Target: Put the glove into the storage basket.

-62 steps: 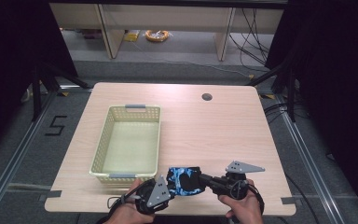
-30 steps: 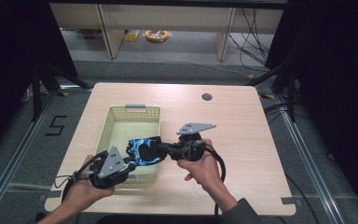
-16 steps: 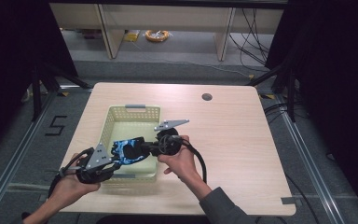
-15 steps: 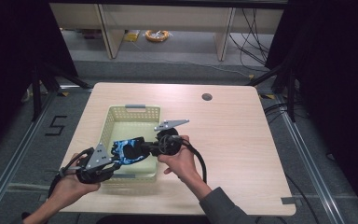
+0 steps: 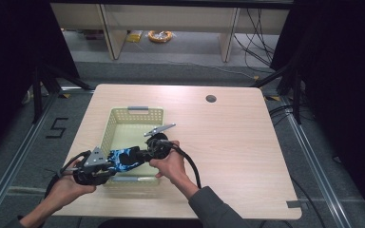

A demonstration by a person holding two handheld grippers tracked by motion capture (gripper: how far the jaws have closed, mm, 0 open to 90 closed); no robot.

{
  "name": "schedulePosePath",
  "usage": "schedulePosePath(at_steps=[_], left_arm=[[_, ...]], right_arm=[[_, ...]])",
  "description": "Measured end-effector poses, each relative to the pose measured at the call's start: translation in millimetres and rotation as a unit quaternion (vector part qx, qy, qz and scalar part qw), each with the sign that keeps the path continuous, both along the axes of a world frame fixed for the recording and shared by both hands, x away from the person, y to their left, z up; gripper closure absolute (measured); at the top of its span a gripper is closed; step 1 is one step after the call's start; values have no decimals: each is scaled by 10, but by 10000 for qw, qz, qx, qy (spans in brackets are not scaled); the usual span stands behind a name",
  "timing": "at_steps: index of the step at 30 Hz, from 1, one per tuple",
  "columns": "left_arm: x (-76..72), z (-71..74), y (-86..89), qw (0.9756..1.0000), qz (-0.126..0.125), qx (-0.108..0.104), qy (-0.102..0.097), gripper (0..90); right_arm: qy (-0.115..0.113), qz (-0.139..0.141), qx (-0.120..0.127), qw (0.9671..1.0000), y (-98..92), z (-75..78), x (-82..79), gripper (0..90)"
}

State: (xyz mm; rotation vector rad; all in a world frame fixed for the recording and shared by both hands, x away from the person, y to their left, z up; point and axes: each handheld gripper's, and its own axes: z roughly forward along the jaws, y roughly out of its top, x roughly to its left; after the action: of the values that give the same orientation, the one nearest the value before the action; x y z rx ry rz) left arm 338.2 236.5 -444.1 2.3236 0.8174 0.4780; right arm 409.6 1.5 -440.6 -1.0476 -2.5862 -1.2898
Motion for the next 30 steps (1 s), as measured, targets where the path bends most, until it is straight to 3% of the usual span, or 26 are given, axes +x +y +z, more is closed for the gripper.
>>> schedulePosePath(at_steps=[8, 14, 26, 30], left_arm=[[36, 1, 7, 9998, 78, -51, 184, 691], [44, 85, 28, 9999, -58, 103, 117, 592], [-14, 221, 74, 9999, 60, -117, -20, 493], [-11, 288, 85, 9999, -23, -120, -80, 463]], right_arm=[[120, -93, -180, 9997, 44, -97, 14, 864], [142, -114, -317, 9993, 60, -127, 22, 863], [155, -156, -481, 9986, 40, -119, 2, 842], [144, -94, -557, 9983, 23, -113, -7, 837]])
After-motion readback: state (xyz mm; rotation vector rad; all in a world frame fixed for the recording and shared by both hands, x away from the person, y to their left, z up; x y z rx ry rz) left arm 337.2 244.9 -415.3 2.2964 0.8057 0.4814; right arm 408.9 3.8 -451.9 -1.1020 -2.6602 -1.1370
